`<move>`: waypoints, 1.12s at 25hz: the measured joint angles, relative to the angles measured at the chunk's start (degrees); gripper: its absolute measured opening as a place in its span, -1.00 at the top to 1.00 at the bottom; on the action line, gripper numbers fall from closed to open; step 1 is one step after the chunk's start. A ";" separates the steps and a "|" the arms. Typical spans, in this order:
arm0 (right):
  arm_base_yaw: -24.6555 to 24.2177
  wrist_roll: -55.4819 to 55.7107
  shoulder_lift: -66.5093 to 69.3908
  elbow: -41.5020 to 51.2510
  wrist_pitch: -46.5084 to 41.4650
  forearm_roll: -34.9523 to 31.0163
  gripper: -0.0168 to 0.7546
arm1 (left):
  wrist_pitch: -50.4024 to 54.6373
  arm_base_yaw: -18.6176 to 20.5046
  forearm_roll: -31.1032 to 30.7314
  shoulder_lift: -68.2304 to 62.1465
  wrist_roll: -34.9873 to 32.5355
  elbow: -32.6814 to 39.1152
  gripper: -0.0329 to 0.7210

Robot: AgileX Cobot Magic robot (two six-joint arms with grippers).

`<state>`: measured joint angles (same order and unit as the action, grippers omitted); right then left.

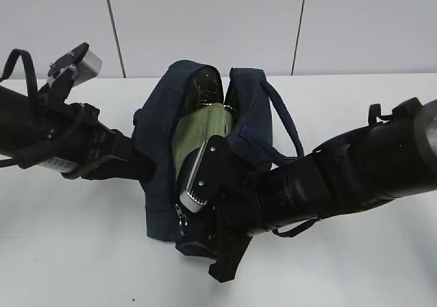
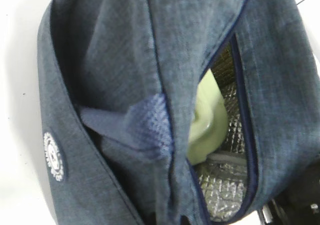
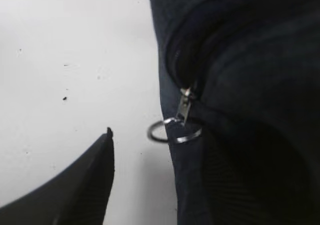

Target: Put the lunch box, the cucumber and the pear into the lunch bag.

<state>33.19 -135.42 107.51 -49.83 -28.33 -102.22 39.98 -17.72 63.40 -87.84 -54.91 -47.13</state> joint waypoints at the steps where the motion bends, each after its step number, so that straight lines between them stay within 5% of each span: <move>1: 0.00 0.11 0.00 0.00 0.05 0.00 -0.20 | 0.00 0.00 0.00 0.00 0.00 0.00 0.94; 18: 0.00 4.05 3.38 -3.66 -0.90 -0.11 -0.19 | -0.07 0.00 0.16 0.00 0.00 -0.05 0.94; 28: 0.00 4.97 3.38 -3.66 0.98 -0.46 0.38 | 0.35 0.00 0.16 0.00 0.00 -0.05 0.94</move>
<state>33.19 -130.46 110.90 -53.48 -27.35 -102.68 40.33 -17.72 63.56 -87.84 -54.91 -47.18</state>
